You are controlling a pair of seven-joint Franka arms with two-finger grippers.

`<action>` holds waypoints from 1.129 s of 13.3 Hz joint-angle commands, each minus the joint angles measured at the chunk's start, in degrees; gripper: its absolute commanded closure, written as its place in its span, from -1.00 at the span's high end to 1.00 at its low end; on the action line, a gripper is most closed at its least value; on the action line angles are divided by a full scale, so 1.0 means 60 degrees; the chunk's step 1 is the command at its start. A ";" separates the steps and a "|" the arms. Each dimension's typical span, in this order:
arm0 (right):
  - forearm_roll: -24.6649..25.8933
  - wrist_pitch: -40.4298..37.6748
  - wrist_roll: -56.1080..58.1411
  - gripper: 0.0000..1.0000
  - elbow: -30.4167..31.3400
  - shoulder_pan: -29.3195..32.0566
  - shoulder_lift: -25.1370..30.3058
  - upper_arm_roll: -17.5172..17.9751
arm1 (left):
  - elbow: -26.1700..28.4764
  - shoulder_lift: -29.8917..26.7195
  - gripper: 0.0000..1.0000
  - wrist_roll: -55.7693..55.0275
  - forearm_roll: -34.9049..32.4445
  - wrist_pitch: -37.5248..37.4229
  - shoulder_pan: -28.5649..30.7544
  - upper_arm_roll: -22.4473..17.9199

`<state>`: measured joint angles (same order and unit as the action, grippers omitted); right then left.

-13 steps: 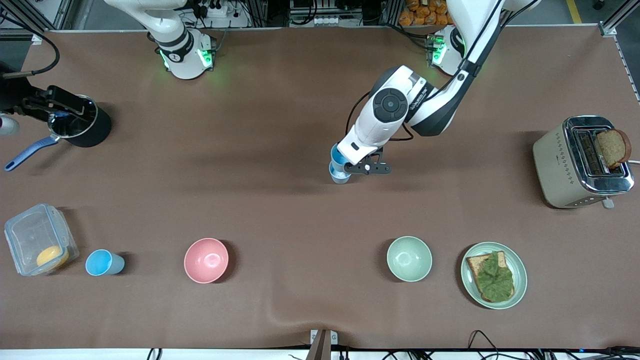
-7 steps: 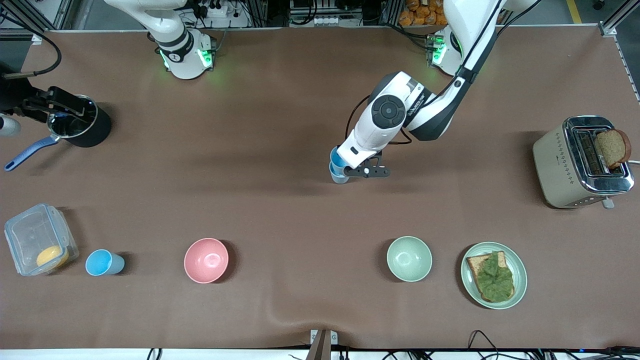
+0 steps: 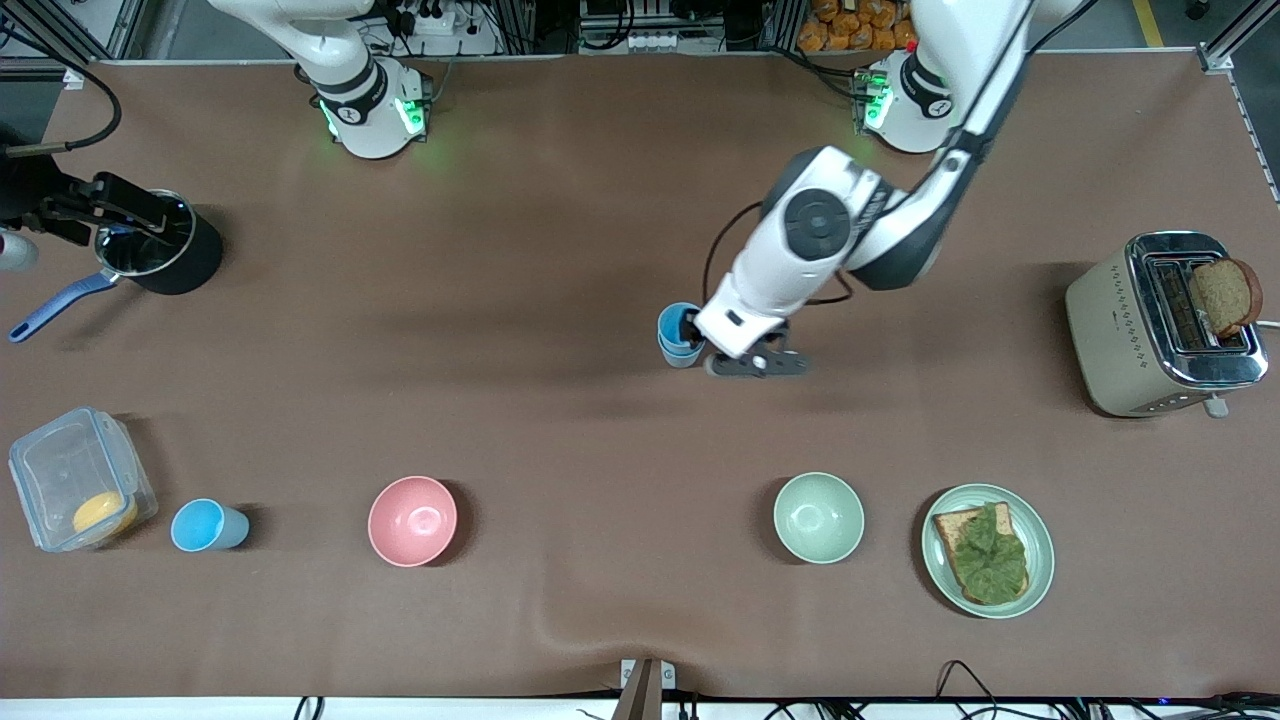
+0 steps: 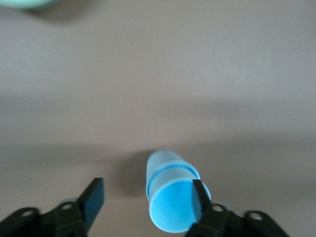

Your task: Stack blue cups with both arms

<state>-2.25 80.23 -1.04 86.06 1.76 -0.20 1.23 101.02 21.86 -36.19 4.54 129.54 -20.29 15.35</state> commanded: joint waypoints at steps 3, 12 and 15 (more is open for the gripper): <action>0.0184 0.0017 0.0130 1.00 -0.0076 0.0118 0.0019 0.0014 | 0.0156 -0.2262 1.00 0.0492 -0.0551 -0.2041 0.1591 0.0064; 0.0609 -0.0086 0.1390 1.00 -0.0207 0.0132 0.0107 -0.0045 | -0.2362 -0.3233 1.00 0.3717 -0.1007 -0.5886 0.4112 0.0005; 0.0624 -0.0320 0.1405 1.00 -0.0325 0.0103 0.0078 -0.0015 | -0.2481 -0.3276 1.00 0.3994 -0.1050 -0.6282 0.4553 -0.0009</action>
<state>0.44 79.65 6.42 84.65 1.82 -0.16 0.51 87.71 1.64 -14.06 -0.93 94.02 5.79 14.80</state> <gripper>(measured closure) 0.000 0.000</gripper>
